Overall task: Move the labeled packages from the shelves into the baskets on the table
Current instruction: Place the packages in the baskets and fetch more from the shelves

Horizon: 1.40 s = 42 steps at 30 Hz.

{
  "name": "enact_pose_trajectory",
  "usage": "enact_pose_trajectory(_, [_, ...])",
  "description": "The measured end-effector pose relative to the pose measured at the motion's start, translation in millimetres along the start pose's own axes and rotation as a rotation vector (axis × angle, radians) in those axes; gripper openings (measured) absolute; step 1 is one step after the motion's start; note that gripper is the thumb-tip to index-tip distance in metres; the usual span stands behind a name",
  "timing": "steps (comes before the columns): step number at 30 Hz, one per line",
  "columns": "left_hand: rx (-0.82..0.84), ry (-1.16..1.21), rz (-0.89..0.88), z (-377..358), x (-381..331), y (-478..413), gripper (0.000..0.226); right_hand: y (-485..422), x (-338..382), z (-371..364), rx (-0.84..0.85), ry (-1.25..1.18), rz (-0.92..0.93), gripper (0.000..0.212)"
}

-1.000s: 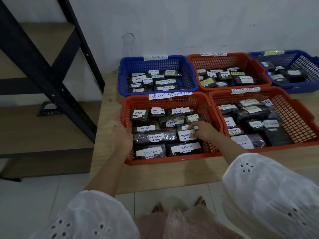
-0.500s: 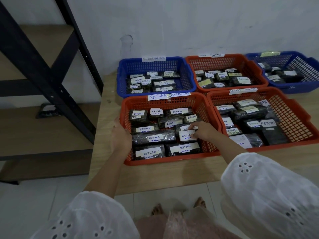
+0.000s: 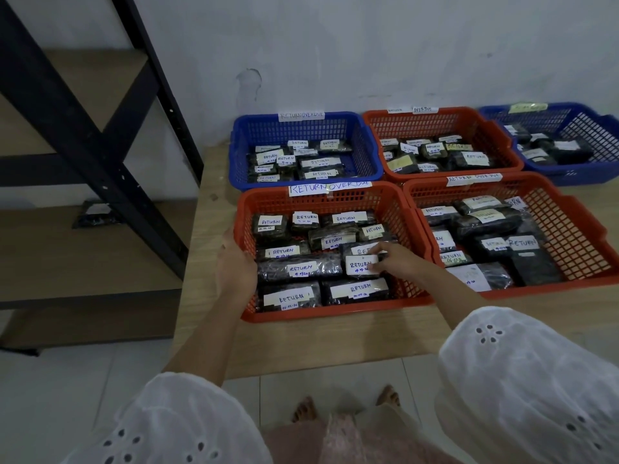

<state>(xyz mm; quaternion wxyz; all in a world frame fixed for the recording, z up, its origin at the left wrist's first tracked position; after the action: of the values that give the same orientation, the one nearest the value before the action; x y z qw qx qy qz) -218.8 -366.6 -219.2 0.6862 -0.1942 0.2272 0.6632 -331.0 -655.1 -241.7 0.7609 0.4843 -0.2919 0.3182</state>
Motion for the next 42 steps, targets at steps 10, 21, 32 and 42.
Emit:
enact_pose_trajectory(10, [0.007, -0.005, -0.06, 1.3, -4.8, -0.7, 0.049, 5.2, -4.4, -7.6, -0.109, -0.178, 0.044, 0.038])
enact_pose_trajectory(21, [-0.017, -0.037, -0.113, 5.1, -5.8, 0.3, 0.041, 5.8, -7.5, -6.2, -0.11, -0.254, 0.044, 0.034])
enact_pose_trajectory(32, [-0.033, -0.036, -0.126, 3.7, -7.0, -0.3, 0.047, 3.9, -2.8, -3.7, -0.094, -0.248, 0.034, 0.034])
enact_pose_trajectory(42, [-0.016, -0.053, -0.112, 0.7, -4.2, -2.3, 0.049, -1.9, 16.8, -0.9, 0.016, 0.04, -0.033, 0.032])
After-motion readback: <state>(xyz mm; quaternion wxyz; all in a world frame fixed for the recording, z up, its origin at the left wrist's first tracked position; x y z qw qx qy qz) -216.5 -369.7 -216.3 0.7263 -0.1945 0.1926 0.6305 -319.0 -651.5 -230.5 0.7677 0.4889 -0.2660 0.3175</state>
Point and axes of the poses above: each hand's wrist, its own y-axis away from the middle knuckle, its own z-axis out of the back of the hand, x = y × z, the point moved 5 cm from there along -y, towards the middle knuckle, and after that the axes turned 14 degrees about -y, right-handed, at the moved point
